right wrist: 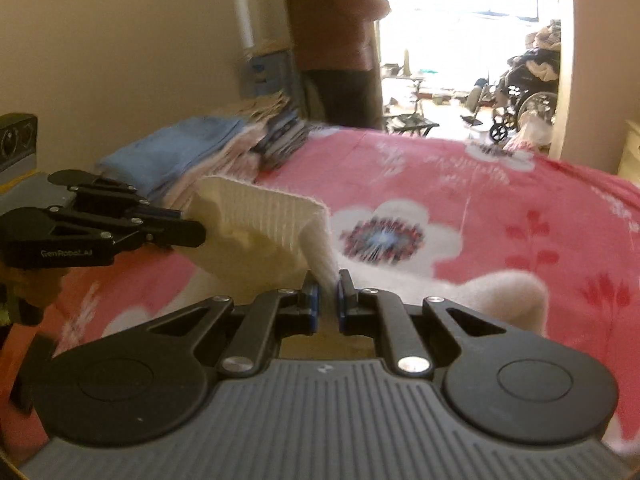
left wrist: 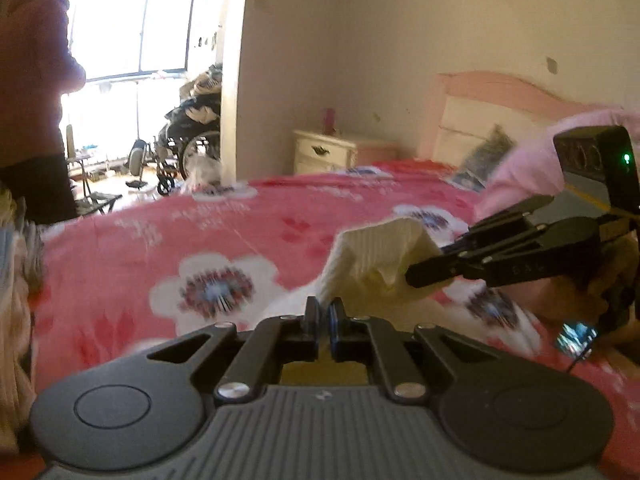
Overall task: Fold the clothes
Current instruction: 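Lift the hem end with both tools and fold it over toward the collar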
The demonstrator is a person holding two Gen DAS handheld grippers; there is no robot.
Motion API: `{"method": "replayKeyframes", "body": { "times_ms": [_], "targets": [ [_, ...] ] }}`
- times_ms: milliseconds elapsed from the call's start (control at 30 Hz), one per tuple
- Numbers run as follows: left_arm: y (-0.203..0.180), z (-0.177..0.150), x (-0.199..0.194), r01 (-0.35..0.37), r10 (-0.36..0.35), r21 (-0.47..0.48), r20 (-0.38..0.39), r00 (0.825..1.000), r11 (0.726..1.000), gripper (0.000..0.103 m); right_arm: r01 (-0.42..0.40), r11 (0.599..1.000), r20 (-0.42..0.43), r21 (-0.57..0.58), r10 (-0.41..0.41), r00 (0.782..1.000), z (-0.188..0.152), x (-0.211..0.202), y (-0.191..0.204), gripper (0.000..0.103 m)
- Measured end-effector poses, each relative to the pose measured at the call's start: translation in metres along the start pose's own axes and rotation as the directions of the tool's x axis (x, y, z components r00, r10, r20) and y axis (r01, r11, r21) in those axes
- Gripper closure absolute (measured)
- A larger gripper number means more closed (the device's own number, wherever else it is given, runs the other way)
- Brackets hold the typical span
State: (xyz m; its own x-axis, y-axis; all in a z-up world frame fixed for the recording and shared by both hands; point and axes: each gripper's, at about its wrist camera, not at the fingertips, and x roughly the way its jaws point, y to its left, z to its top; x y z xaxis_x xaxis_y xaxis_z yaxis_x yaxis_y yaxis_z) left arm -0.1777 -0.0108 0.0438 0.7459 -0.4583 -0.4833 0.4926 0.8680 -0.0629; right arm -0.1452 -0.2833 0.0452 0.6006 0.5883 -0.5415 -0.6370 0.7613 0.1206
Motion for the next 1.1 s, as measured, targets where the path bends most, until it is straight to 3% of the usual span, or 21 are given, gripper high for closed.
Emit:
{"method": "replayKeyframes", "body": {
  "times_ms": [400,533,900,1100],
  "targets": [
    [-0.039,-0.098,-0.033,0.059,-0.059,-0.010,-0.116,0.991,0.998,0.098,-0.023,0.996,-0.210,-0.082,0.005,0.978,-0.110,-0.024,0.060,0.096],
    [-0.043,-0.118,-0.033,0.092,-0.094,-0.020,-0.161,0.982,0.996,0.098,-0.026,0.997,-0.248,-0.066,0.009,0.969,-0.127,-0.023,0.063,0.096],
    [-0.052,-0.162,-0.017,0.122,-0.110,0.028,-0.267,0.957,0.992,0.098,-0.024,0.975,-0.344,-0.221,-0.054,0.938,-0.165,-0.007,0.081,0.096],
    [-0.040,-0.167,-0.035,0.148,-0.162,-0.071,-0.275,0.948,0.986,0.094,-0.010,0.967,-0.338,-0.256,-0.080,0.938,-0.167,-0.023,0.092,0.086]
  ]
}}
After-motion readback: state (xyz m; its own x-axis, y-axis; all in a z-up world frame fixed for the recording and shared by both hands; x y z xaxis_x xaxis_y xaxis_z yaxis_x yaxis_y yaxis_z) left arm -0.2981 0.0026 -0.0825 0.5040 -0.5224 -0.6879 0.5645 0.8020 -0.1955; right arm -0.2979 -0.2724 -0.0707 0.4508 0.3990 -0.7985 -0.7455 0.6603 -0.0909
